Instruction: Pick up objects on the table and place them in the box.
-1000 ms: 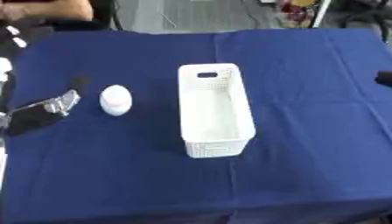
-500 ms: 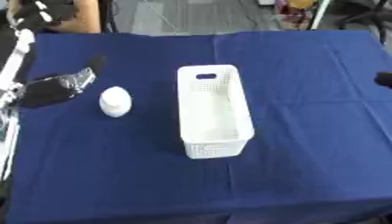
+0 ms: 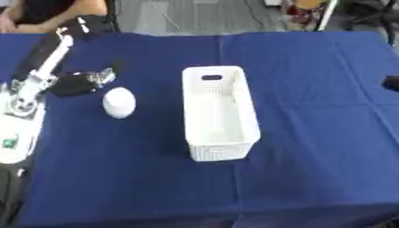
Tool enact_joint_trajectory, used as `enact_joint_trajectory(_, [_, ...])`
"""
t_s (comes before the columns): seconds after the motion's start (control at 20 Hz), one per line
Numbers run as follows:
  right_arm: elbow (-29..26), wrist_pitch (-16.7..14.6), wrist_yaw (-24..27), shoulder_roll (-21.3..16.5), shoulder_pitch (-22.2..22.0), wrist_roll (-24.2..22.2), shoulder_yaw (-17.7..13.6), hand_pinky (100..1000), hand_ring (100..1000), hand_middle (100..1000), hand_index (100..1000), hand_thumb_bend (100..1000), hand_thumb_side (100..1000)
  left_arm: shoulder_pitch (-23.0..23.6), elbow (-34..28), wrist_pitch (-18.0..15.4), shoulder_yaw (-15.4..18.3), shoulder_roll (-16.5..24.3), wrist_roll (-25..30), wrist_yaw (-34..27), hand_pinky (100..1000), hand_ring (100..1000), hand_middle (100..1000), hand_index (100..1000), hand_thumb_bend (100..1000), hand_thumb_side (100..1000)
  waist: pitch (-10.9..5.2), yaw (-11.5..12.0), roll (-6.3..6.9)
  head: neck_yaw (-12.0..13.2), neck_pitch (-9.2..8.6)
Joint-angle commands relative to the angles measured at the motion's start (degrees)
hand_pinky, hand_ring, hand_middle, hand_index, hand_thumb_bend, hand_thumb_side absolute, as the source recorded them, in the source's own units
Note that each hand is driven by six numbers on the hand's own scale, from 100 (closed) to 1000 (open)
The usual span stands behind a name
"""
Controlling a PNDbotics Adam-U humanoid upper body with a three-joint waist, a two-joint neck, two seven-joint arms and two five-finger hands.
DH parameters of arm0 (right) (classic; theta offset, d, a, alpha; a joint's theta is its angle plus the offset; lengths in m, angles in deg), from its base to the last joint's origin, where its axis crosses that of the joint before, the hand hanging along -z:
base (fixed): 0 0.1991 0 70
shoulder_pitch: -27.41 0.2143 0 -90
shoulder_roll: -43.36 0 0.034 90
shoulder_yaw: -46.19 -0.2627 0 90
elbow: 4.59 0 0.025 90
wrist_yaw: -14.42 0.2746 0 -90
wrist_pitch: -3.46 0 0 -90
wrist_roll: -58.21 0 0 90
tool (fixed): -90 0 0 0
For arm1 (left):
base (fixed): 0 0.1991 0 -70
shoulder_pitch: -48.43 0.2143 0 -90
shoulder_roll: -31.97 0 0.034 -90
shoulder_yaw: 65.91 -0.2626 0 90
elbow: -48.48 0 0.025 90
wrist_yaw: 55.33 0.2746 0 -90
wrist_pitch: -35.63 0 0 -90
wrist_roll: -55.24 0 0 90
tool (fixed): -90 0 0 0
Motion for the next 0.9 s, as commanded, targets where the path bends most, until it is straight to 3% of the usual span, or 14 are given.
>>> enact_joint_trajectory(0.05, [-1.0, -0.1, 0.4, -1.0, 0.2, -0.2, -0.1, 857, 844, 764, 866, 100, 670, -1.9, 4.0, -1.5, -0.5, 2.0, 0.0, 2.1, 824, 787, 908, 887, 860, 610, -0.62, 0.0, 0.05, 0.6, -0.56])
enact_joint_trajectory(0.5, [-1.0, -0.1, 0.6, -1.0, 0.3, -0.4, 0.0, 856, 843, 765, 866, 100, 670, -3.8, 11.9, -4.1, -1.7, 2.5, -0.8, 6.9, 825, 789, 903, 893, 862, 646, -0.59, -0.1, 0.04, 0.7, -0.41])
enact_joint_trajectory(0.55, [-1.0, -0.1, 0.6, -1.0, 0.3, -0.4, 0.0, 856, 843, 765, 866, 100, 671, -3.9, 12.4, -4.3, -1.8, 2.4, -0.9, 7.3, 825, 789, 900, 893, 887, 603, -0.6, -0.1, 0.03, 0.7, -0.41])
enact_joint_trajectory(0.6, [-1.0, -0.1, 0.7, -1.0, 0.3, -0.4, 0.0, 856, 843, 765, 866, 100, 670, -3.9, 12.9, -4.5, -1.9, 2.4, -1.0, 7.7, 825, 789, 901, 893, 861, 652, -0.62, -0.1, 0.02, 0.7, -0.43])
enact_joint_trajectory(0.9, [-1.0, -0.1, 0.7, -1.1, 0.3, -0.5, 0.1, 856, 843, 765, 866, 100, 670, -4.4, 15.2, -5.0, -2.6, 2.1, -1.7, 9.7, 826, 788, 896, 895, 864, 665, -0.69, 0.0, -0.01, 0.8, -0.4])
